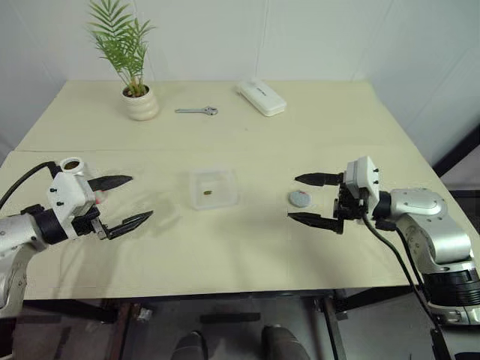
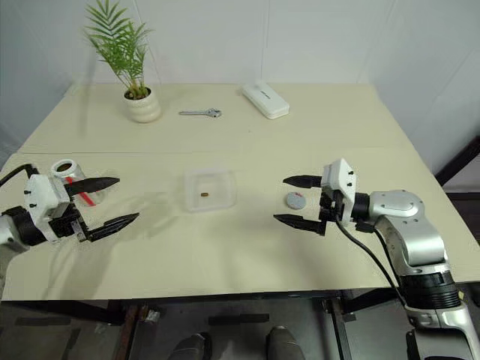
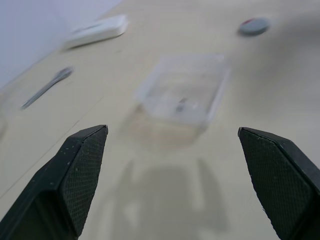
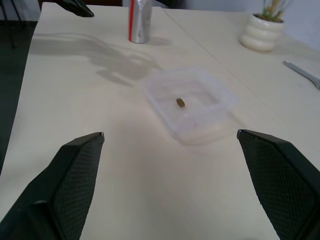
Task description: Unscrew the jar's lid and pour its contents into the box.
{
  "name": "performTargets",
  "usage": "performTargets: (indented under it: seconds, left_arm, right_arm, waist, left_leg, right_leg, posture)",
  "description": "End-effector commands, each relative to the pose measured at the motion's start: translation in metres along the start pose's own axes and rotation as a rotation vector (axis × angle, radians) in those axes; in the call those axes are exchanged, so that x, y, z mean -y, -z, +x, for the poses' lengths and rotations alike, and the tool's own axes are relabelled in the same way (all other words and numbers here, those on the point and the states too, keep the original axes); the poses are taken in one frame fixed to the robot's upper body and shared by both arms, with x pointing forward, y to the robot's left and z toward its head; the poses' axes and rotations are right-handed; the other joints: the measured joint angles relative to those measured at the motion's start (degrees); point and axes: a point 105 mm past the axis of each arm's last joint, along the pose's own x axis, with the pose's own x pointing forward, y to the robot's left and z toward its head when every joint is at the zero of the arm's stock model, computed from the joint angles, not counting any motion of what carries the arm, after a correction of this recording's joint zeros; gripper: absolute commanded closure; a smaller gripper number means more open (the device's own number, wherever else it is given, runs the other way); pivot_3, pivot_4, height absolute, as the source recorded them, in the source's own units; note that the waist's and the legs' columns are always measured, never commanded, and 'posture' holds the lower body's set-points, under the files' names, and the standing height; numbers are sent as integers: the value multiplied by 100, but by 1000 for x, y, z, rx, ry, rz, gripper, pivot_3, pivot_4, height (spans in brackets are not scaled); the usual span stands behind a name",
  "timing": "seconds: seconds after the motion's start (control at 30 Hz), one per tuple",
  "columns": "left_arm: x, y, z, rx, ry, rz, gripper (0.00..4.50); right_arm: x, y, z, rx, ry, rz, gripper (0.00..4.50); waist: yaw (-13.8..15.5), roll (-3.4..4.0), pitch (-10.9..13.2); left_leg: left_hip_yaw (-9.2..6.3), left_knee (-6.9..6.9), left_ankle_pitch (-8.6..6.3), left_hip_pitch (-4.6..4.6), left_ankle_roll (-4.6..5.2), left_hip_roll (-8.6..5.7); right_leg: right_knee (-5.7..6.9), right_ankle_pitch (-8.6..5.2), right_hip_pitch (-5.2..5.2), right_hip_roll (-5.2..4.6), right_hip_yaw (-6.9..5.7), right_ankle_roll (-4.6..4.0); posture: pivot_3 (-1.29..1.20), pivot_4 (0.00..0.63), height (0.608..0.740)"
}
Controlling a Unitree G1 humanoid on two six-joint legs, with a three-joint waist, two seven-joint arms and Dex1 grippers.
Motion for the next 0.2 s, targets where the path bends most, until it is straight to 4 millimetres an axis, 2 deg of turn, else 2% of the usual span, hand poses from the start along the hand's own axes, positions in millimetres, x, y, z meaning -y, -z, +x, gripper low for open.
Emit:
performTargets:
  seconds: [0.03,0.2]
  left_arm:
    - [1,-2,-3,4,47,-18,39]
    - [-8,-6,-7,12,16,-15,39]
  right_arm:
    - [1,-13,-6,28,4,-42,0]
    - [-1,-13,-7,31,3,-49,0]
  waist:
    - [-34,0,0]
    - [-48,0,0]
  left_leg:
    - [1,-8,0,-1,0,2]
    - [1,-22,1,-6,-1,8]
  right_leg:
    - [2,-2,-8,2,1,1]
    - [2,-11,-20,7,1,2]
  posture:
    - [0,150,740]
    - [0,150,740]
